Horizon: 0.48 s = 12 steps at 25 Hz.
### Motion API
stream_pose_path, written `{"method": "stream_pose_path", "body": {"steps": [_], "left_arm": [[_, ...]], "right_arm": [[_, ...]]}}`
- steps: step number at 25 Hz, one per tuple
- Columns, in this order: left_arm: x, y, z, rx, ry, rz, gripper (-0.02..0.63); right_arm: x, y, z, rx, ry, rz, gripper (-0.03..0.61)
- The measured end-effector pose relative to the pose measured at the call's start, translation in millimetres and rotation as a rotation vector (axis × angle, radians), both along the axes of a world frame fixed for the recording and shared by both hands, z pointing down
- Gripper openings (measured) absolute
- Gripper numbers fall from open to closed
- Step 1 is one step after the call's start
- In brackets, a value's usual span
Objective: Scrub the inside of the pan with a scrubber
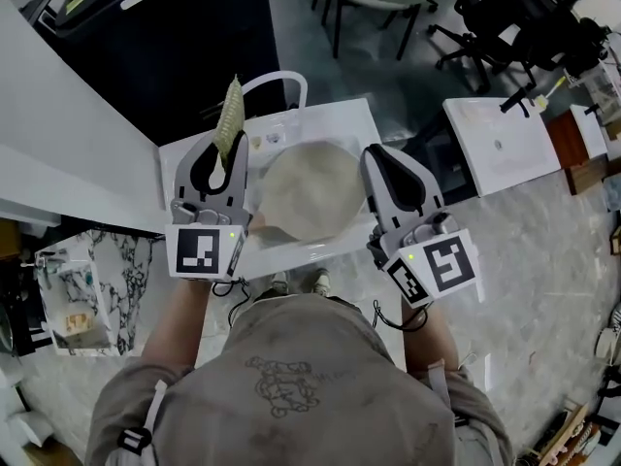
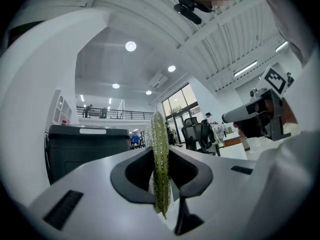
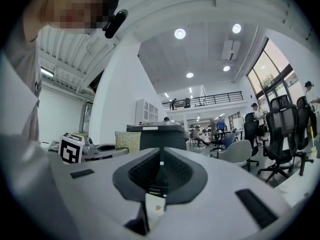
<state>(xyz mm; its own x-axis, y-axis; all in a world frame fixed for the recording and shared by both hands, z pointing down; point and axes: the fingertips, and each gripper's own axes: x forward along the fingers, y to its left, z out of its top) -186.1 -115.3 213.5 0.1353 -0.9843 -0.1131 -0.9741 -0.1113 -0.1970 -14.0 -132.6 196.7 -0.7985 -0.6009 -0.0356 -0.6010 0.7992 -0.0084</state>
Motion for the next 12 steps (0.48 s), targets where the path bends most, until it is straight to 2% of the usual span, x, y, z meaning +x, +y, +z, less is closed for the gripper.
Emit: {"method": "stream_pose_path", "body": {"steps": [3, 7, 12], "left_arm": [[-0.8, 3.0, 9.1, -0.032, 0.005, -0.004, 0.08], [-2.7, 6.6, 19.6, -0.054, -0.028, -0.017, 0.08], [-6.4, 9.0, 30.6, -0.082, -0.026, -0.029, 0.08]], "right_arm": [[-3.4, 0.6, 6.2, -0.006, 0.012, -0.009, 0.04], [-3.3, -1.6, 16.3, -0.023, 0.024, -0.015, 0.04], [-2.6, -4.9, 22.6, -0.052, -0.002, -0.024, 0.04]]}}
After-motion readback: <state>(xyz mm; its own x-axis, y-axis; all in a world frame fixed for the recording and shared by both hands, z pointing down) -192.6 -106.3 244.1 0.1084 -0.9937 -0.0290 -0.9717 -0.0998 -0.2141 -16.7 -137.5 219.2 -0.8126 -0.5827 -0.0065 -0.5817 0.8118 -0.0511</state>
